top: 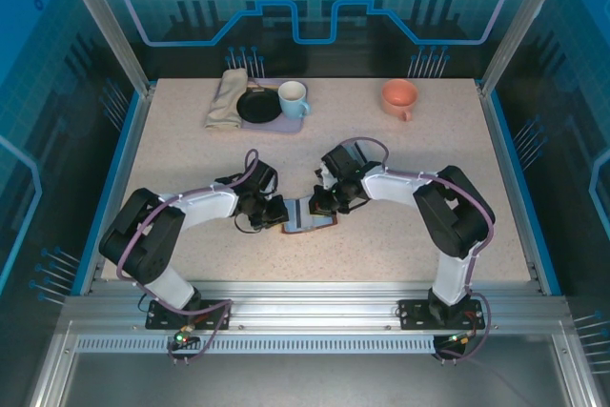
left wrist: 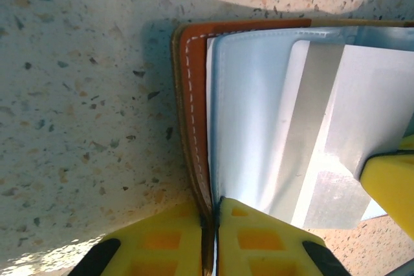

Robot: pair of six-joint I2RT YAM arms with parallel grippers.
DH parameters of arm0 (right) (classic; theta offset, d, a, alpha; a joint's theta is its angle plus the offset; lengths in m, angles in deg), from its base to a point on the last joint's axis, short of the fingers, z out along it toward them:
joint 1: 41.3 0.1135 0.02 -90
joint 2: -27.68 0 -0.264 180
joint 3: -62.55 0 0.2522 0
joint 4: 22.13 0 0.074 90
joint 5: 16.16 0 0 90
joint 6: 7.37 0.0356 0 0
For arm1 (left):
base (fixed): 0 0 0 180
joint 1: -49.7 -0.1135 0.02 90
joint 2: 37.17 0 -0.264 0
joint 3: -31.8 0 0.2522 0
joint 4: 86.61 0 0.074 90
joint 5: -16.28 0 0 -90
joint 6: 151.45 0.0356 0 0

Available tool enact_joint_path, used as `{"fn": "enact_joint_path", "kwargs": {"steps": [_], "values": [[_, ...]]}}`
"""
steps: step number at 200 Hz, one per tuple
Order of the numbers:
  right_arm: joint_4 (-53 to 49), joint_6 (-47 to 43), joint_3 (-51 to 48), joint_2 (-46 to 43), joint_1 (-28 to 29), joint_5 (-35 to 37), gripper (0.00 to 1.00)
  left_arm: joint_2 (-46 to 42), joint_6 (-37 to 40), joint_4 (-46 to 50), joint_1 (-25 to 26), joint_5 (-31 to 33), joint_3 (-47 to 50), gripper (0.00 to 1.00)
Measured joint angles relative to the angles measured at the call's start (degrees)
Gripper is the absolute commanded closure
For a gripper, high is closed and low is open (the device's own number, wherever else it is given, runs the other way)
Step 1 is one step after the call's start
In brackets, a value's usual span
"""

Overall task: Put the credit cards into the card holder
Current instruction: Insert the credit card into the card slot.

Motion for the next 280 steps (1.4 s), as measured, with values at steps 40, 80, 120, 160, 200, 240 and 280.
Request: {"fn": "enact_joint_path", "kwargs": {"steps": [40, 80, 120, 160, 200, 240, 280], "values": [[-0.20, -2.36, -0.02, 0.02, -1.64, -3.52, 1.00, 0.11, 0.04, -0.13, -0.20, -0.07, 0.00, 0.80], [-0.37, -3.98, 1.44, 2.84, -2.16, -7.13, 0.99, 0.76, 0.35, -0.48, -1.22, -0.98, 0.02, 0.68], [0.11, -2.38, 2.64, 4.83, -1.86, -7.85, 0.93, 0.76, 0.33, -0.57, -2.12, -1.60, 0.02, 0.67], [1.05, 0.33, 3.63, 5.44, -0.20, -7.02, 0.87, 0.79, 0.31, -0.94, -2.16, -1.92, 0.04, 0.64], [0.96, 1.79, 4.59, 6.03, 1.40, -4.37, 0.81, 0.76, 0.28, -1.09, -2.34, -2.03, 0.09, 0.63], [-0.90, 0.92, 4.59, 4.98, 1.31, -2.69, 0.72, 0.76, 0.31, -1.11, -2.32, -2.01, 0.09, 0.65], [-2.95, -0.42, 4.63, 4.11, 1.25, -1.95, 0.80, 0.76, 0.35, -1.36, -2.34, -1.99, 0.13, 0.74]]}}
